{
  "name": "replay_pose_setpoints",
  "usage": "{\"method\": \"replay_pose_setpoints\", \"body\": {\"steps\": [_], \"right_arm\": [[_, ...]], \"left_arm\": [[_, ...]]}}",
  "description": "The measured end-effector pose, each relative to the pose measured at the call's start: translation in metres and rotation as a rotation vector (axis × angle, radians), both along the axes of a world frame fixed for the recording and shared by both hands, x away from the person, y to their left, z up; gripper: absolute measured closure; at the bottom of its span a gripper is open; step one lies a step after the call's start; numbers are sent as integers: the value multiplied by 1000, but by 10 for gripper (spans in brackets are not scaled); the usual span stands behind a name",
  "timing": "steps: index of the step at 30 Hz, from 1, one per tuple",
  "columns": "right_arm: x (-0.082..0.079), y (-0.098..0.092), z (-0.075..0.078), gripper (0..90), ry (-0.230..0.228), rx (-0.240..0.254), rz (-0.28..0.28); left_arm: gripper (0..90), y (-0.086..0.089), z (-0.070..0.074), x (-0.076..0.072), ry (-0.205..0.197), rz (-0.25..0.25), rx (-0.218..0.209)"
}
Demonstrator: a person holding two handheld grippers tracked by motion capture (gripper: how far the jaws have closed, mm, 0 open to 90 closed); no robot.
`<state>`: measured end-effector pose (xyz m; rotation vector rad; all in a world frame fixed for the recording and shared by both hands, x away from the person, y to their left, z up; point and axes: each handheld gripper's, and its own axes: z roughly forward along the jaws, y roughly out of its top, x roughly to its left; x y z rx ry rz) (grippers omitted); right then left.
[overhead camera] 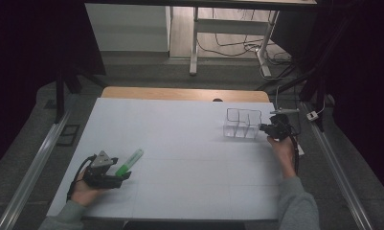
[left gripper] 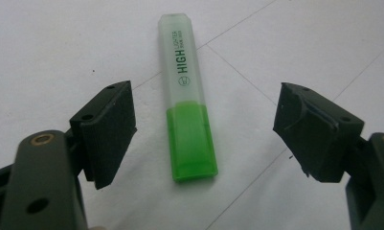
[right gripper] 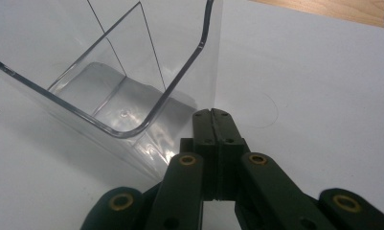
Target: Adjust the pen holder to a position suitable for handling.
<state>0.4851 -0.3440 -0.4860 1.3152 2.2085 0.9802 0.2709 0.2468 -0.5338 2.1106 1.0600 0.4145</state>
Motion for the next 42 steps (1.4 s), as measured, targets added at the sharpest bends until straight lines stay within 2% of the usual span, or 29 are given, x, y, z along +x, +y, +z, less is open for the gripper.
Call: {"method": "replay_pose_setpoints", "body": {"steps": [9, 18, 24, 42], "right_arm": [[1, 3, -1, 891, -2, 12, 8], [3, 23, -2, 891, -10, -3, 42], [5, 31, -2, 891, -5, 12, 51], [6, 62, -3, 890, 3, 8, 98]], "left_arm": [[220, 0, 0, 1, 2, -1, 3], [220, -1, -1, 1, 3, 0, 4], [220, -1, -1, 1, 3, -1, 6], [219, 0, -1, 1, 3, -2, 3]]}}
